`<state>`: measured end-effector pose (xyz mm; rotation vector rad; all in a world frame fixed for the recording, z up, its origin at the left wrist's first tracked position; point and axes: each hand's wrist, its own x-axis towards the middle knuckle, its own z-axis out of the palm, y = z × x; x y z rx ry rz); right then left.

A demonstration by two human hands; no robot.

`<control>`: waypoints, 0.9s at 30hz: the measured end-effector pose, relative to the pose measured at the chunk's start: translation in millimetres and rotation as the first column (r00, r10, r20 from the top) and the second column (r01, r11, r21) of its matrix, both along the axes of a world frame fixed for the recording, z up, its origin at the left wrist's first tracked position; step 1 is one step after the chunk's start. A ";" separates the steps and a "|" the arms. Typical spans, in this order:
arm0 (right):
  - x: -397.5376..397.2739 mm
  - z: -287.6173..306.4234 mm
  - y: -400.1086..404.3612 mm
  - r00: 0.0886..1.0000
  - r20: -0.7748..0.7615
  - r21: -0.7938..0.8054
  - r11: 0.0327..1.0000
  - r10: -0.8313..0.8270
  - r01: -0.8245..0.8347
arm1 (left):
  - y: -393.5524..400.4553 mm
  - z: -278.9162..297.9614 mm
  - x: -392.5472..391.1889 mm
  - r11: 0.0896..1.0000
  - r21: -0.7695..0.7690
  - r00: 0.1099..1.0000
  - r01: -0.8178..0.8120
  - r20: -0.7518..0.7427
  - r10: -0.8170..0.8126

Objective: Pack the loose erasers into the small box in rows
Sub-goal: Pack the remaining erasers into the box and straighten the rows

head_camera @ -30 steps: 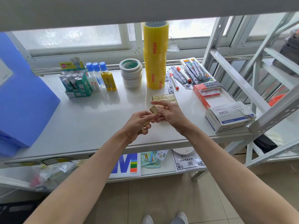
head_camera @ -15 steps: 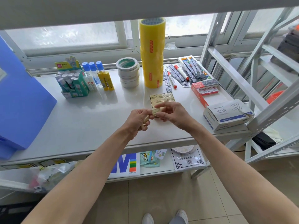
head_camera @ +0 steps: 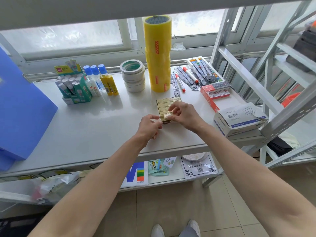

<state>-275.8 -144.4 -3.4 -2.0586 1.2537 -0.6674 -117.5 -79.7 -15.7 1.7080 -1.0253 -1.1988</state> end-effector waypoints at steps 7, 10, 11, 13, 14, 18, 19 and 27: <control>10.3 -2.0 1.8 0.996 -0.075 -0.061 0.997 0.038 -0.043 | -3.8 -0.4 1.0 0.999 0.026 1.000 -0.023 -0.001 0.023; 12.0 -5.8 2.1 0.994 -0.111 -0.079 0.997 -0.009 0.000 | -4.0 -1.2 1.3 0.999 0.035 1.000 -0.024 0.003 0.024; 12.6 -6.8 2.8 0.992 -0.123 -0.089 0.996 -0.031 0.021 | -3.8 -1.1 1.4 0.999 0.036 1.000 -0.023 0.003 0.023; 14.6 -7.3 5.7 0.990 -0.129 -0.090 0.995 -0.064 0.053 | -3.3 -0.3 0.9 0.999 0.035 1.000 -0.024 0.001 0.024; 16.2 -7.3 7.5 0.990 -0.121 -0.083 0.995 -0.074 0.064 | -3.1 0.5 0.5 0.999 0.036 1.000 -0.022 0.001 0.022; 18.5 -5.8 12.2 0.990 -0.091 -0.079 0.992 -0.107 0.100 | -1.1 2.7 0.6 0.999 0.040 1.000 -0.007 0.010 0.007; 17.4 -5.5 12.1 0.991 -0.079 -0.069 0.992 -0.111 0.106 | -0.4 3.1 1.0 0.999 0.039 1.000 -0.005 0.003 0.005; 23.0 1.6 26.0 0.965 0.202 -0.003 0.985 -0.167 0.171 | 9.2 13.3 8.5 0.988 0.092 0.871 -0.125 -0.467 0.153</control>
